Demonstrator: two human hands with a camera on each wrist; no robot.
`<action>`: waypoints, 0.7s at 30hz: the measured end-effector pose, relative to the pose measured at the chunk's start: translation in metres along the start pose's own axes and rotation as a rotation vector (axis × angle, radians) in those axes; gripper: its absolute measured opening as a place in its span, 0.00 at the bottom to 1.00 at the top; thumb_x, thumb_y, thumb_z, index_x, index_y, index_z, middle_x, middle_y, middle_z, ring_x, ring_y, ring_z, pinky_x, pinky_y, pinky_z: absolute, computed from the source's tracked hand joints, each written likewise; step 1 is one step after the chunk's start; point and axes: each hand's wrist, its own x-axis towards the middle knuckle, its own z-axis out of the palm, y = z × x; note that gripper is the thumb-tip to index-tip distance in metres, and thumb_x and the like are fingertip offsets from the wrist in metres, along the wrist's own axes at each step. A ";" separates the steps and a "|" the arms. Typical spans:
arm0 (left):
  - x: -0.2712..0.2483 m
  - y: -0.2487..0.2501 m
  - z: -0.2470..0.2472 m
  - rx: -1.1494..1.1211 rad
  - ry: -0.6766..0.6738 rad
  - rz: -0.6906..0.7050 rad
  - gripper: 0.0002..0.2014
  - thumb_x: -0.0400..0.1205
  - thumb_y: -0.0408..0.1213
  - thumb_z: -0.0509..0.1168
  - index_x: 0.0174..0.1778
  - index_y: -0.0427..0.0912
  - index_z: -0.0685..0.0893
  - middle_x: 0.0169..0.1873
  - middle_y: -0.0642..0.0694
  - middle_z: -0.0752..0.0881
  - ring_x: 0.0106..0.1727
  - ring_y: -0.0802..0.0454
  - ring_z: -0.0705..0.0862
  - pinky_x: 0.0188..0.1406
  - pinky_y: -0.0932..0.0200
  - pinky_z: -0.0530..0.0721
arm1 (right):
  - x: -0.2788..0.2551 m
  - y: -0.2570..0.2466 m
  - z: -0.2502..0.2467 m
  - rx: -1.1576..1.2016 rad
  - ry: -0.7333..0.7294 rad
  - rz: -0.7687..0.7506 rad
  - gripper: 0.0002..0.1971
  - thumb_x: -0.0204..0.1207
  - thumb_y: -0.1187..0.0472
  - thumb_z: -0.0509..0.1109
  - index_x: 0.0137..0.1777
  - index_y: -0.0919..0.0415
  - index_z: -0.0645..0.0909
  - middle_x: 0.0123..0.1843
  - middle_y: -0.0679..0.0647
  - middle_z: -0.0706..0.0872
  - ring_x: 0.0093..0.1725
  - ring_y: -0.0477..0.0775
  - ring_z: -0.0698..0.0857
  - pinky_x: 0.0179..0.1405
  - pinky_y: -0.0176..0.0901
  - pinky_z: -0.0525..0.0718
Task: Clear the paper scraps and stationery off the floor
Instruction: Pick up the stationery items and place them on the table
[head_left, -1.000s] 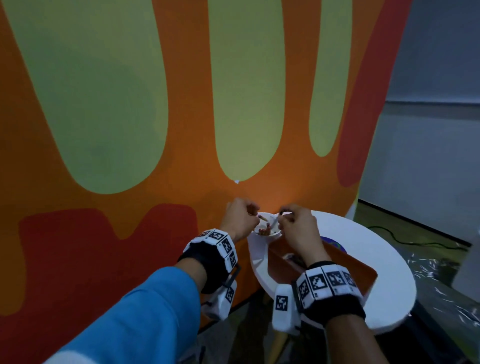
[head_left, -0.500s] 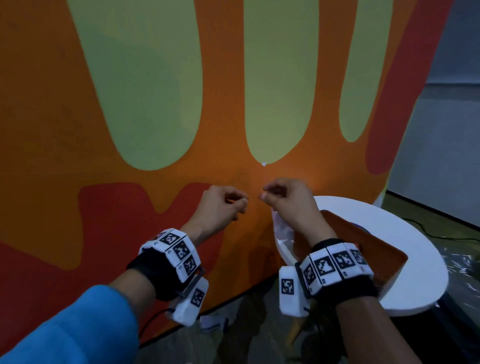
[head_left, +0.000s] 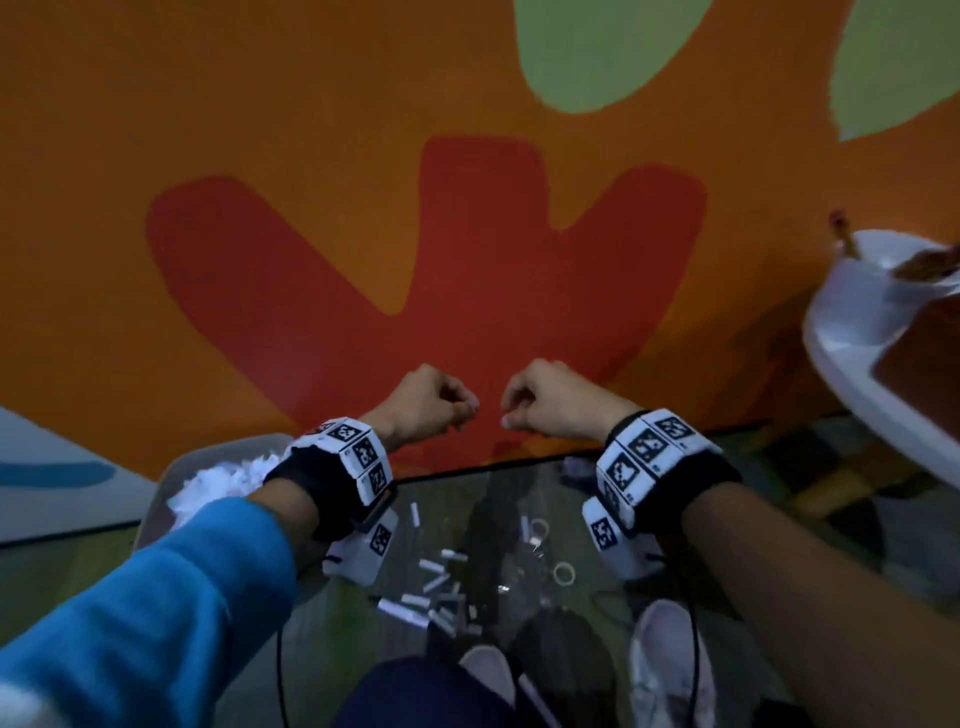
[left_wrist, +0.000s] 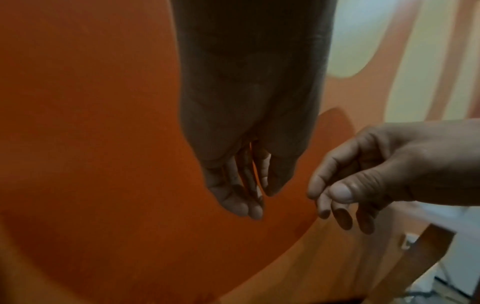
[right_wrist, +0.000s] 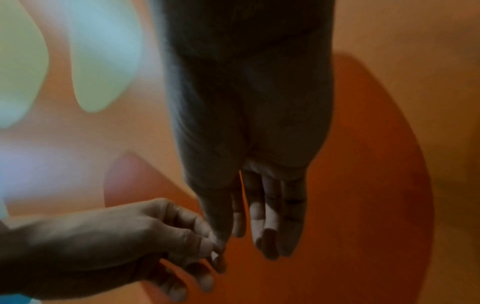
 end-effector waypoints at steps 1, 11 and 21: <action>-0.002 -0.034 0.006 0.004 -0.010 -0.055 0.05 0.82 0.32 0.70 0.46 0.38 0.91 0.41 0.37 0.92 0.37 0.51 0.87 0.40 0.55 0.87 | 0.016 0.004 0.030 0.015 -0.046 0.007 0.06 0.73 0.56 0.79 0.47 0.56 0.90 0.39 0.48 0.88 0.41 0.44 0.84 0.45 0.37 0.80; -0.019 -0.230 0.098 0.008 -0.162 -0.367 0.10 0.81 0.28 0.66 0.43 0.42 0.93 0.40 0.45 0.93 0.37 0.59 0.87 0.47 0.63 0.84 | 0.072 0.104 0.243 0.082 -0.374 0.263 0.09 0.79 0.70 0.67 0.55 0.66 0.87 0.57 0.62 0.89 0.49 0.54 0.84 0.52 0.42 0.84; -0.024 -0.319 0.178 0.187 -0.288 -0.436 0.13 0.78 0.33 0.70 0.56 0.49 0.90 0.56 0.43 0.88 0.61 0.44 0.85 0.66 0.47 0.82 | 0.081 0.130 0.368 0.004 -0.363 0.337 0.11 0.74 0.61 0.76 0.57 0.54 0.88 0.56 0.56 0.89 0.56 0.57 0.88 0.54 0.40 0.83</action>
